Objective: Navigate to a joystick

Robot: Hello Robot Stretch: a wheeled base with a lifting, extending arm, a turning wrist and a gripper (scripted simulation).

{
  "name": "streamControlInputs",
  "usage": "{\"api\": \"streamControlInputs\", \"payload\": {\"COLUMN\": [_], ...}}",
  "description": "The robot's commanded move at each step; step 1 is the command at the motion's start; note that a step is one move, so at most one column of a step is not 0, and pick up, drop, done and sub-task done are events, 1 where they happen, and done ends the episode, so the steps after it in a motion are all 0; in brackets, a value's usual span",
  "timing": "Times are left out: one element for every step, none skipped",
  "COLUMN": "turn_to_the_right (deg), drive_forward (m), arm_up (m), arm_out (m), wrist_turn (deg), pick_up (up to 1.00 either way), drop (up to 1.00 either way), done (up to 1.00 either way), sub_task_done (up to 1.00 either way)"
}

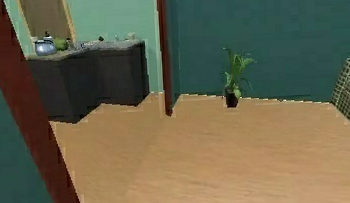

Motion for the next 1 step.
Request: {"api": "streamControlInputs", "payload": {"turn_to_the_right": [0.0], "drive_forward": [0.9], "arm_up": [0.0], "arm_out": [0.0], "wrist_turn": [0.0], "pick_up": [0.0], "drop": [0.0], "done": [0.0], "sub_task_done": [0.0]}}
